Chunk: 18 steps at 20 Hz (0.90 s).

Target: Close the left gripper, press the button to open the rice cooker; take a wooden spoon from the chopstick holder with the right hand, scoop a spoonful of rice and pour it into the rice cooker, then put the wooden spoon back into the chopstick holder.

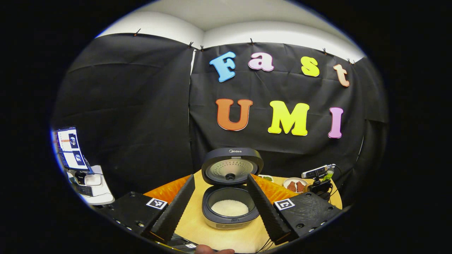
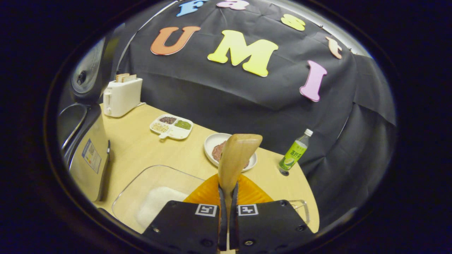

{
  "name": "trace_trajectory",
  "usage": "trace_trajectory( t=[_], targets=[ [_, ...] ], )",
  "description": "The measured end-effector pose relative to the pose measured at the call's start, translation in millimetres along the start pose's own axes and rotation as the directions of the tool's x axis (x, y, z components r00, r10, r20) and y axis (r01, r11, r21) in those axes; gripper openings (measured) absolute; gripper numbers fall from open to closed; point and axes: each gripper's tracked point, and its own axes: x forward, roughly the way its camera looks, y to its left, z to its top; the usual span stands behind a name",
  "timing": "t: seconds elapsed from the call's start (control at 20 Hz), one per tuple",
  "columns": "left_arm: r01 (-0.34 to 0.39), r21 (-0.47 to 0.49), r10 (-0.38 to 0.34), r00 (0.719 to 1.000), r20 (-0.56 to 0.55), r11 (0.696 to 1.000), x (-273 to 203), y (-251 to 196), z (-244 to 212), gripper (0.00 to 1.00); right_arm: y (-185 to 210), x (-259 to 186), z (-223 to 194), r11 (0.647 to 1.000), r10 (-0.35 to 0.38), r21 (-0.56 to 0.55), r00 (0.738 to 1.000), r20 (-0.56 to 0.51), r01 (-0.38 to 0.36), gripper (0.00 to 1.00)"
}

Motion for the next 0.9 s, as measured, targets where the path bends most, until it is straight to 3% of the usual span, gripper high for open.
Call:
trace_trajectory(
  t=[0.25,0.4,0.6,0.7,0.9],
  targets=[
    [-0.030,-0.001,0.030,0.999,-0.011,1.000,-1,3,-4,0.95,45,-1,-3,0.980,0.174,0.103,0.984,-0.032,-0.170,0.08],
    [-0.042,0.002,0.042,0.999,-0.020,0.999,-3,4,-9,0.95,69,-9,-2,0.934,0.306,0.210,0.950,-0.056,-0.288,0.08],
    [-0.051,0.011,0.051,0.998,-0.027,0.999,-8,2,-10,0.95,70,-16,-1,0.885,0.390,0.304,0.919,-0.064,-0.354,0.08],
    [-0.050,0.011,0.050,0.998,-0.028,0.999,-12,1,-11,0.95,69,-23,-3,0.844,0.435,0.376,0.898,-0.063,-0.382,0.08],
    [-0.032,0.011,0.032,0.999,-0.033,0.999,-11,-9,-11,0.95,63,-31,-4,0.716,0.521,0.567,0.852,-0.046,-0.407,0.08]
  ],
)
